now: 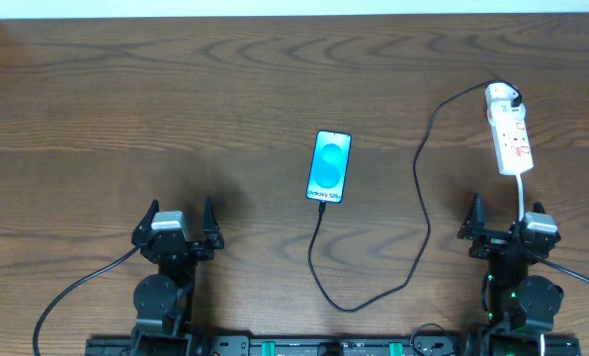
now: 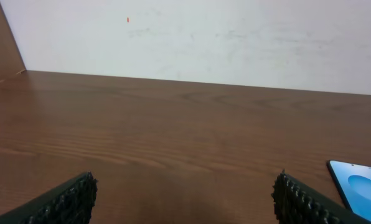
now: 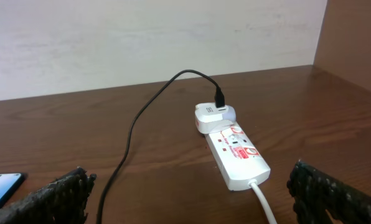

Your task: Plug charger to phone and switch on socket

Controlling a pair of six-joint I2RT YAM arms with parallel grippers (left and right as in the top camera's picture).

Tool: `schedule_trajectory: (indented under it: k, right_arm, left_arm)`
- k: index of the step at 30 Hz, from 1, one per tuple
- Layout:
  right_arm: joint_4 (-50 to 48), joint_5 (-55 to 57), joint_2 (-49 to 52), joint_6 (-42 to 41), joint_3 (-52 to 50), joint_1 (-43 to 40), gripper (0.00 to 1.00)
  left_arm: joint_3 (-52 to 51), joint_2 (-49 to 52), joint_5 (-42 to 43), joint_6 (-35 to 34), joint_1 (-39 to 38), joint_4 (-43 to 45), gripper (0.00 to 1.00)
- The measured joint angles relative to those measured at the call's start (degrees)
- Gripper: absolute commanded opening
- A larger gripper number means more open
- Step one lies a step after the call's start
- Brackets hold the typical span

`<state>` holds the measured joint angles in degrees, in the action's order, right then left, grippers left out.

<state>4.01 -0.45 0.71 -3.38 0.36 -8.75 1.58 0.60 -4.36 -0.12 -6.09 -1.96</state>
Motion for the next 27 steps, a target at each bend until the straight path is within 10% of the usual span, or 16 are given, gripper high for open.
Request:
schedule_trajectory:
  k: [27]
  right_arm:
    - [0.0,-0.2,0.0,0.0,0.0,8.0,0.99]
  left_arm:
    - [0.0,0.0,0.0,0.0,0.0,0.0,0.9]
